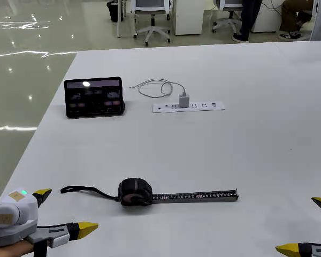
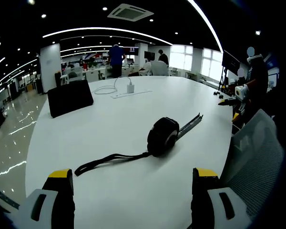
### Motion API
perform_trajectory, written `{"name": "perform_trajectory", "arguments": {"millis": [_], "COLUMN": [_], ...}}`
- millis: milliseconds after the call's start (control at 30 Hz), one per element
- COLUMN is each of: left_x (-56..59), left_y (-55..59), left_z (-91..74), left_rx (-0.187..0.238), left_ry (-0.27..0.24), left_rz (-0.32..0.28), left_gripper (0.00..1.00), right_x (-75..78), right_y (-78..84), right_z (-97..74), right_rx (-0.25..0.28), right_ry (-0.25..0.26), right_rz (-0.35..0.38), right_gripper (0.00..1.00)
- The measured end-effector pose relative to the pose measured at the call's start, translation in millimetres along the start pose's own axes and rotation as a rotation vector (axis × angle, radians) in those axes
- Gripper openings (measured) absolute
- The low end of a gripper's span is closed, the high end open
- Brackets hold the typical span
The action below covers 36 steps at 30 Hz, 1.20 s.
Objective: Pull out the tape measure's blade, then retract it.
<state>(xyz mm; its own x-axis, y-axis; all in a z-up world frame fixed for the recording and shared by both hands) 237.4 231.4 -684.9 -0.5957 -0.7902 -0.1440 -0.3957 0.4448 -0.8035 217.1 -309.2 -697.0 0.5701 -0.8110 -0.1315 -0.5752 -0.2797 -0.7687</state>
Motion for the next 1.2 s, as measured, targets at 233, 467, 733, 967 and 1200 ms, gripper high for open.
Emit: {"name": "perform_trajectory", "arguments": {"millis": [233, 467, 733, 967, 1200], "left_x": [0.0, 1.2, 2.6, 4.0, 14.3], "left_y": [2.1, -0.2, -5.8, -7.5, -23.7], "left_z": [0.5, 1.7, 0.5, -0.7, 4.2], "left_rx": [0.002, 0.006, 0.014, 0.014, 0.030], "left_ry": [-0.004, -0.001, 0.003, 0.002, -0.010], "left_rz": [0.010, 0.016, 0.020, 0.017, 0.005], "left_gripper": [1.00, 1.00, 1.00, 1.00, 1.00], "right_x": [5.1, 7.8, 6.7, 2.4, 1.1], "right_y": [0.3, -0.5, -0.5, -0.7, -9.8], "right_z": [-5.5, -5.9, -4.6, -3.7, -3.0], "right_rx": [0.000, 0.001, -0.004, -0.017, -0.018], "right_ry": [0.006, 0.005, -0.001, -0.012, -0.032], "right_rz": [-0.004, -0.010, -0.011, -0.019, -0.056], "right_gripper": [1.00, 1.00, 1.00, 1.00, 1.00]}}
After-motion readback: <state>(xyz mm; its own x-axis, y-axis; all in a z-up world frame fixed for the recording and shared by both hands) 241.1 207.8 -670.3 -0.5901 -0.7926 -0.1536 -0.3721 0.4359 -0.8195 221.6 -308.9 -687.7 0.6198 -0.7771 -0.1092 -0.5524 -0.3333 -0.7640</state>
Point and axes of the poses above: the centre of the closed fingertips' face, and the gripper's own axes: z roughly forward along the fingers, x roughly to its right, y roughly out of its underside, the point moved 5 cm from there along -z, roughly backward along the fingers, and after that the axes turned 13 degrees about z, right-handed, at the moved point
